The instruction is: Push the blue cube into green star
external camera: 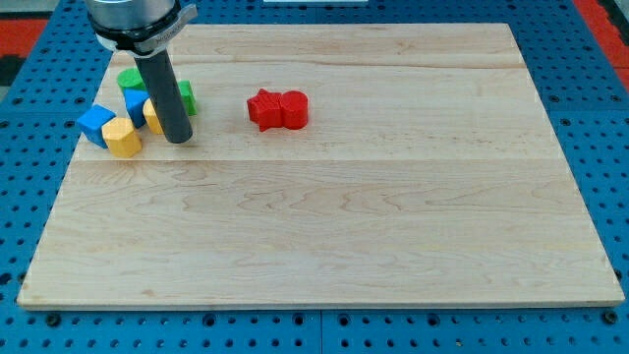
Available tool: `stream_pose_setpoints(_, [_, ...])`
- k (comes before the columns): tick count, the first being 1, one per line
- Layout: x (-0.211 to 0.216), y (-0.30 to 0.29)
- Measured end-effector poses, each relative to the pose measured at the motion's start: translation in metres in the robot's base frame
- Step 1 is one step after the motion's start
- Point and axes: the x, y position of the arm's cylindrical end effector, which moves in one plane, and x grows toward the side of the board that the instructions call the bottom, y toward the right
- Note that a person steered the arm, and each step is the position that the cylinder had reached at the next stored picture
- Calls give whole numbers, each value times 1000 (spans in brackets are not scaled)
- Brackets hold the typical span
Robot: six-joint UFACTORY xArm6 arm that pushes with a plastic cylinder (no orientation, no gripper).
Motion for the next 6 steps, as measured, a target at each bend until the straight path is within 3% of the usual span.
stream_pose_setpoints(1, [0, 4])
stream_pose_setpoints(2, [32, 9])
stream_pose_setpoints(3, [77, -90])
stream_pose_setpoints(4, [78, -138])
stream_pose_setpoints(6, [35, -135])
